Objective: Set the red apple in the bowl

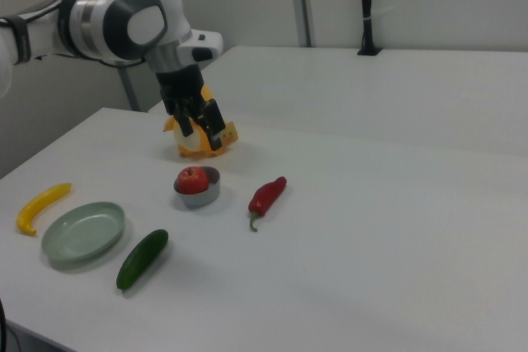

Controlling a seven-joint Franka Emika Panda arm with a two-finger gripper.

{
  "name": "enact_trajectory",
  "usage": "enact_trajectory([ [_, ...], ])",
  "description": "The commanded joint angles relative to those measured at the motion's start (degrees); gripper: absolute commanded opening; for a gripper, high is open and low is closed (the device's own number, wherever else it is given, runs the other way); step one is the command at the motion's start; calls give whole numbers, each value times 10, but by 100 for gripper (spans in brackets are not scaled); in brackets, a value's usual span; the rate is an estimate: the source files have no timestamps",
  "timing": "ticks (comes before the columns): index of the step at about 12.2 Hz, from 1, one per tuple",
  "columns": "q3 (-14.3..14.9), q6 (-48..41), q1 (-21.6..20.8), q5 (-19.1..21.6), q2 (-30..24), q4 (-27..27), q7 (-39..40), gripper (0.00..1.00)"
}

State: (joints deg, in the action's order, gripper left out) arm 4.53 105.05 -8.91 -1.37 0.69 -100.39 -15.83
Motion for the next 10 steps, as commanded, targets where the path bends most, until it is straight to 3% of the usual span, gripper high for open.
enact_trajectory([
  [1, 4, -3, 7, 19, 0, -12, 46, 100],
  [10, 0, -9, 7, 19, 13, -14, 126, 100],
])
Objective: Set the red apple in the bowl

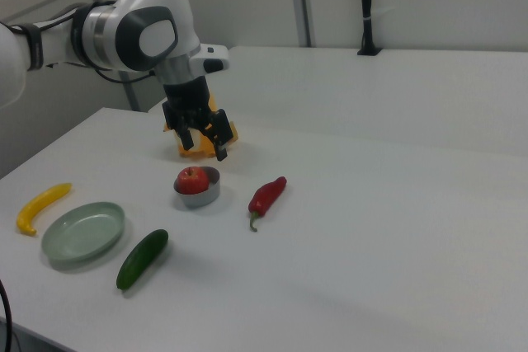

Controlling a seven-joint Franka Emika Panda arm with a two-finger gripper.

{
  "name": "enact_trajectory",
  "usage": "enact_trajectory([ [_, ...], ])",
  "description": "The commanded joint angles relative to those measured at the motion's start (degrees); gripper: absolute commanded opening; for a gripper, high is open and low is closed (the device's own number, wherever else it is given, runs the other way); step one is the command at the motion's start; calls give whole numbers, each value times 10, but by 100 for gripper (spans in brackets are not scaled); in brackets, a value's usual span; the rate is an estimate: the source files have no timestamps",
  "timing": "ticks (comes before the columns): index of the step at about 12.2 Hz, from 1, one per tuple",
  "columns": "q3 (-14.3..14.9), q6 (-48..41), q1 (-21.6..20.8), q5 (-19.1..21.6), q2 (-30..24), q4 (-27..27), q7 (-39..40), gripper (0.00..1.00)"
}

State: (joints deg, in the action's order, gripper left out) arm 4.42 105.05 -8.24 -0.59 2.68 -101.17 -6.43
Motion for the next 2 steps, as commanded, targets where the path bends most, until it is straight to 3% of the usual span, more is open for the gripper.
enact_trajectory([
  [1, 1, -9, 0, 11, -7, -7, 32, 100],
  [2, 1, -9, -1, 11, -7, -7, 33, 100],
])
